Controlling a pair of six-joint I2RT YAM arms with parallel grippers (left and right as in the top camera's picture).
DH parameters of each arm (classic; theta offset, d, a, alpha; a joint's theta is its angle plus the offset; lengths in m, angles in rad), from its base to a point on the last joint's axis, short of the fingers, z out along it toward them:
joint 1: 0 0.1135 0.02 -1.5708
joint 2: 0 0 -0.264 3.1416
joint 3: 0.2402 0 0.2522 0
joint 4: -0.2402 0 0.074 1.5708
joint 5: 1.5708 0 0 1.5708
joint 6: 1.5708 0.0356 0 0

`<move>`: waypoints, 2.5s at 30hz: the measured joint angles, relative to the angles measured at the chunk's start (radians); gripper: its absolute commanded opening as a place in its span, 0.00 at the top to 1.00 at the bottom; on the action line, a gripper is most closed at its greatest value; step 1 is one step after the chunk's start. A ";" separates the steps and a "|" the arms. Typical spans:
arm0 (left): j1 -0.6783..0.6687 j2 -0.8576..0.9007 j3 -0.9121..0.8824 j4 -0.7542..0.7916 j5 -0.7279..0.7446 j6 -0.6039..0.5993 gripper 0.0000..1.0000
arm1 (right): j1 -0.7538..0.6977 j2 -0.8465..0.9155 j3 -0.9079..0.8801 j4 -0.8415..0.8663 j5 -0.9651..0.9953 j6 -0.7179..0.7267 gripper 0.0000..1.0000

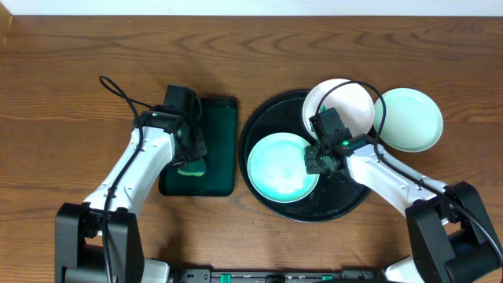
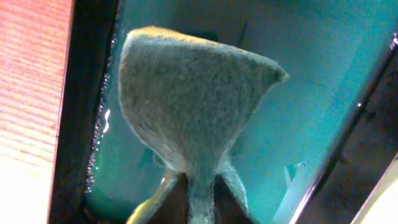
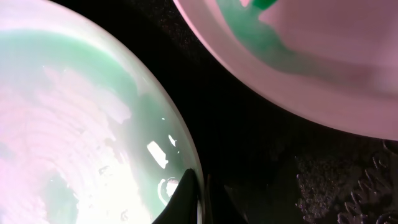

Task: Clean dirty plates on tray and stack at the side
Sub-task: 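Move the sponge with the left gripper back into the green basin, then release the sponge and withdraw the left gripper to the left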

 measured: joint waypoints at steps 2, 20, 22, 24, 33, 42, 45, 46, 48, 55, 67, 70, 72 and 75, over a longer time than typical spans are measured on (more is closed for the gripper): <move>0.000 0.000 0.000 0.000 -0.001 0.000 0.57 | 0.000 0.000 0.000 0.000 0.000 0.000 0.99; 0.182 -0.095 0.066 0.004 -0.004 -0.052 0.30 | 0.000 0.000 0.000 0.007 -0.004 0.001 0.72; 0.234 -0.120 0.070 0.006 -0.004 -0.058 0.29 | 0.000 0.000 0.000 0.007 -0.005 0.001 0.71; 0.278 -0.133 0.070 0.003 -0.004 -0.063 0.21 | 0.000 0.000 0.000 0.008 -0.006 0.001 0.68; 0.332 -0.134 0.070 -0.017 -0.004 -0.069 0.20 | 0.000 0.000 0.000 0.008 -0.012 0.002 0.59; 0.332 -0.134 0.070 -0.017 -0.004 -0.069 0.20 | 0.000 0.000 0.000 0.000 -0.022 0.006 0.70; 0.332 -0.134 0.070 -0.017 -0.004 -0.069 0.20 | 0.000 0.000 0.000 -0.013 -0.022 0.021 0.73; 0.332 -0.134 0.070 -0.017 -0.004 -0.069 0.20 | 0.000 0.000 0.000 -0.016 -0.022 0.024 0.73; 0.332 -0.134 0.070 -0.017 -0.004 -0.069 0.20 | 0.000 0.000 0.000 -0.019 -0.022 0.031 0.74; 0.332 -0.134 0.070 -0.017 -0.004 -0.069 0.20 | 0.000 0.000 -0.010 -0.012 -0.022 0.060 0.83; 0.332 -0.134 0.070 -0.017 -0.004 -0.069 0.20 | -0.001 -0.008 0.005 -0.055 -0.027 0.071 0.99; 0.332 -0.134 0.070 -0.017 -0.004 -0.069 0.20 | 0.000 -0.008 0.031 -0.130 -0.041 0.072 0.99; 0.332 -0.134 0.070 -0.017 -0.004 -0.069 0.20 | -0.001 -0.008 0.055 -0.180 -0.043 0.072 0.99; 0.332 -0.134 0.070 -0.017 -0.004 -0.069 0.20 | 0.000 -0.008 0.103 -0.238 -0.031 0.072 0.99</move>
